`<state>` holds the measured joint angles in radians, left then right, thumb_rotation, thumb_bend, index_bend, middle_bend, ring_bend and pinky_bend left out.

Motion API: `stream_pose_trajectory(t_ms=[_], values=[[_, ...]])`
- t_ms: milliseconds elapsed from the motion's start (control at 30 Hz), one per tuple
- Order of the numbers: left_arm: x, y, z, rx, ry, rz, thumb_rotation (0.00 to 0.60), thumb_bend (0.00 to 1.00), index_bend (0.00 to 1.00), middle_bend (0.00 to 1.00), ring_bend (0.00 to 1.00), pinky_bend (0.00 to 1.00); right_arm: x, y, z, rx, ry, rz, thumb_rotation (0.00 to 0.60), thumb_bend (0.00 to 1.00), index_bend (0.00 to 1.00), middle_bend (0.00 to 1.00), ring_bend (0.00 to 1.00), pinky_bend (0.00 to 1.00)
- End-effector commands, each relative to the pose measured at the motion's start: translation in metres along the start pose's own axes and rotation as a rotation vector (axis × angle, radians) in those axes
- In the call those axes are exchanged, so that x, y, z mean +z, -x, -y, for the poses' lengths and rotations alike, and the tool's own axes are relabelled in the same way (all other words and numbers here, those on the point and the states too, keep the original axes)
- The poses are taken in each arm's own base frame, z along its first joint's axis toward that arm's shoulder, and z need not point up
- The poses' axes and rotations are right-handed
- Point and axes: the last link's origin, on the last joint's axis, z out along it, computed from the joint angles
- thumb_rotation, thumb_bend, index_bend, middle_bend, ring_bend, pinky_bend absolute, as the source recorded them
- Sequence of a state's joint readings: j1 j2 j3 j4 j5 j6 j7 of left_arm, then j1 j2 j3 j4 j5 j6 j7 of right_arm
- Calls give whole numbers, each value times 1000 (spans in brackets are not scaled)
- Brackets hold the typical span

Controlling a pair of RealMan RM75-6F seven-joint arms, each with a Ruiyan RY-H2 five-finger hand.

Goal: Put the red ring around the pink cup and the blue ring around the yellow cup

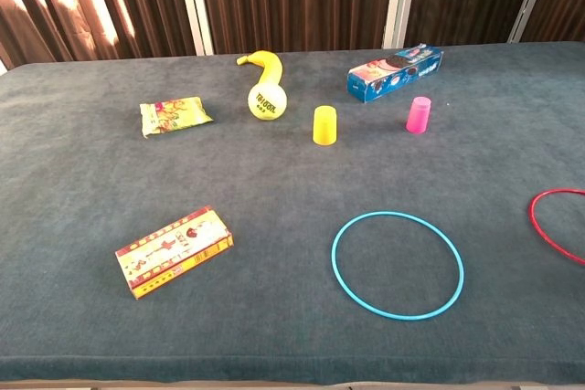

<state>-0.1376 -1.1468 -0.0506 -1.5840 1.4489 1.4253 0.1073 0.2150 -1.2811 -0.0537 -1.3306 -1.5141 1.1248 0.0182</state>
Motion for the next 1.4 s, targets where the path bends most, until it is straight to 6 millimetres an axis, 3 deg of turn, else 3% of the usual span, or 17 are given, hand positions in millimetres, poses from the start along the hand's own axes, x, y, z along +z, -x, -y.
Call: stream_pose_trajectory(t_ms=[33,1400], values=[[0,0,0,-1,-1,1,600,382,149,22,0,226,2,3,0,3,-3,9,600,490,586,1000,1000,1000],[0,0,0,-9,3,17,600,381,155,23,2,227,17,21,-7,28,-24,16,600,495,612,1000,1000,1000]])
